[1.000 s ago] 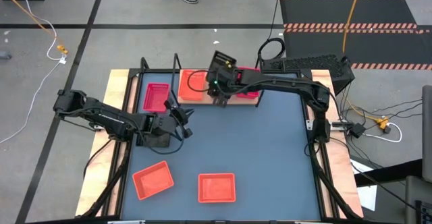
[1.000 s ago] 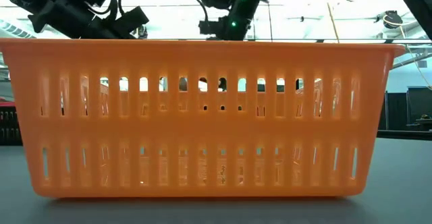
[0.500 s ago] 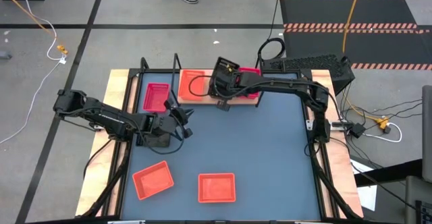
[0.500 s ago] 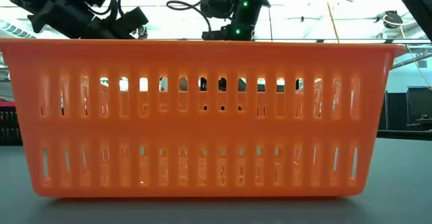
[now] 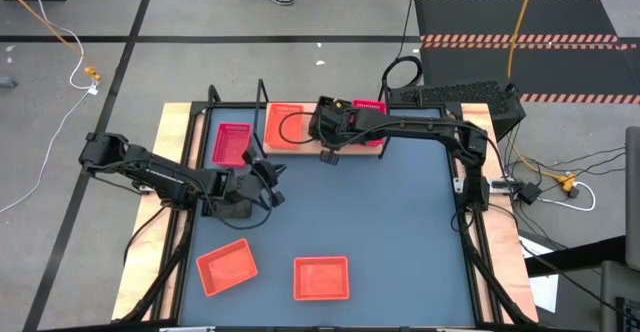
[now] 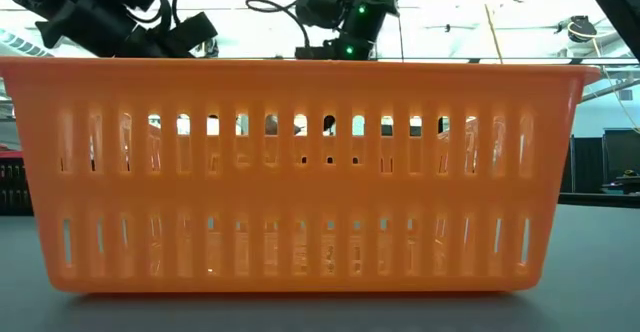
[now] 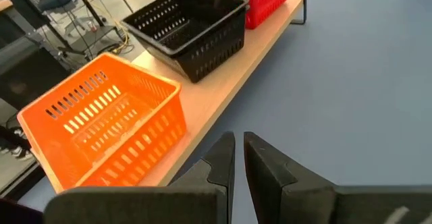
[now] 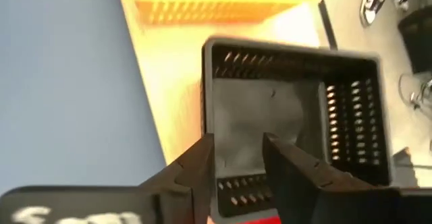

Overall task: Stack baskets on shelf by color
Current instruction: Stack the right black bin on top of the black bin on the shelf, then stack the right orange bin on top of the orange bin on the shelf

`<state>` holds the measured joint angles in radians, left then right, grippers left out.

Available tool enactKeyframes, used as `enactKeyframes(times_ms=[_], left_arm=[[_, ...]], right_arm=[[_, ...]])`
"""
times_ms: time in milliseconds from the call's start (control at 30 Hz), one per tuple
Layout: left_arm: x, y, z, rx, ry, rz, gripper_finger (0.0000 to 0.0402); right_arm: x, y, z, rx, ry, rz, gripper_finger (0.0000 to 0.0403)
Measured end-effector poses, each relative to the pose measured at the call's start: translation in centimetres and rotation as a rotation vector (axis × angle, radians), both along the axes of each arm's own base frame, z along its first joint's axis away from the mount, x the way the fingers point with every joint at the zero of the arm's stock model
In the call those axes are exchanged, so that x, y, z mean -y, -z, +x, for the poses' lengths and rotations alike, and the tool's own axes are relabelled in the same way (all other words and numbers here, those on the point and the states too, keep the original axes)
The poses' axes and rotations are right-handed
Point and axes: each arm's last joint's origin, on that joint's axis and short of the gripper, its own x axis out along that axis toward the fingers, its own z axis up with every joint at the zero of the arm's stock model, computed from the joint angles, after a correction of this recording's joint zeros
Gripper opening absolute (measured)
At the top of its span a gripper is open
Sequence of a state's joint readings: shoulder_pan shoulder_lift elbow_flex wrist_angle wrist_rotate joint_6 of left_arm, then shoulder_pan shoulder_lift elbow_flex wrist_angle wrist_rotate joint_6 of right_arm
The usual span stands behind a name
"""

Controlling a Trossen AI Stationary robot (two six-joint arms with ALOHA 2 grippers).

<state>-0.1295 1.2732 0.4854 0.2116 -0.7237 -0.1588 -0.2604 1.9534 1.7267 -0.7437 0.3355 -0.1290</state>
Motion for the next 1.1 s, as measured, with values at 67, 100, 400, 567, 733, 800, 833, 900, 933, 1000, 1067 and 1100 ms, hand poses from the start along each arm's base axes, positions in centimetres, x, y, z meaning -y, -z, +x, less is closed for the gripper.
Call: enactKeyframes(times_ms=[67,100,400,567,733,800,833,900,933,1000,1067,1100], left_arm=[[0.0,0.1,-0.1,-0.006,-0.005,-0.007,0.0037],[0.0,0.2,-0.1,-0.009,-0.008,-0.011,0.0037],[0.0,0.4,-0.3,-0.029,-0.02,-0.027,0.0037],[0.3,0.7,-0.5,-0.033,-0.028,-0.058,0.0037],[0.8,1.2,-1.0,-0.065,-0.047,-0.103,0.0037],[0.9,1.6,-1.3,-0.08,-0.07,-0.135,0.0037],[1.0,1.7,-1.5,-0.087,-0.082,-0.15,0.0037],[1.0,1.9,-1.8,-0.091,-0.111,-0.18,0.0037],[1.0,2.0,-1.9,-0.091,-0.126,-0.195,0.0037],[0.9,2.2,-2.1,-0.089,-0.154,-0.228,0.0037],[0.7,2.3,-2.2,-0.088,-0.176,-0.27,0.0037],[0.5,2.4,-2.2,-0.089,-0.182,-0.306,0.0037]], right_arm=[[0.0,-0.2,0.2,0.023,-0.014,-0.015,0.0129],[0.0,-0.3,0.4,0.036,-0.022,-0.022,0.013],[-3.0,-2.5,0.5,0.102,-0.119,-0.048,0.0132],[-5.2,-3.9,0.2,0.177,-0.221,-0.013,0.0132],[-6.9,-1.1,-0.4,0.274,-0.367,0.117,0.0132],[-7.5,0.0,-1.0,0.34,-0.403,0.165,0.0132],[-7.8,0.4,-1.3,0.395,-0.415,0.19,0.0132],[-8.4,1.4,-2.0,0.511,-0.45,0.252,0.0132],[-8.7,2.0,-2.3,0.571,-0.479,0.276,0.0132],[-9.3,3.4,-3.1,0.665,-0.536,0.313,0.0132],[-9.8,4.3,-4.1,0.743,-0.583,0.314,0.0132],[-10.0,4.4,-4.5,0.784,-0.597,0.302,0.0132]])
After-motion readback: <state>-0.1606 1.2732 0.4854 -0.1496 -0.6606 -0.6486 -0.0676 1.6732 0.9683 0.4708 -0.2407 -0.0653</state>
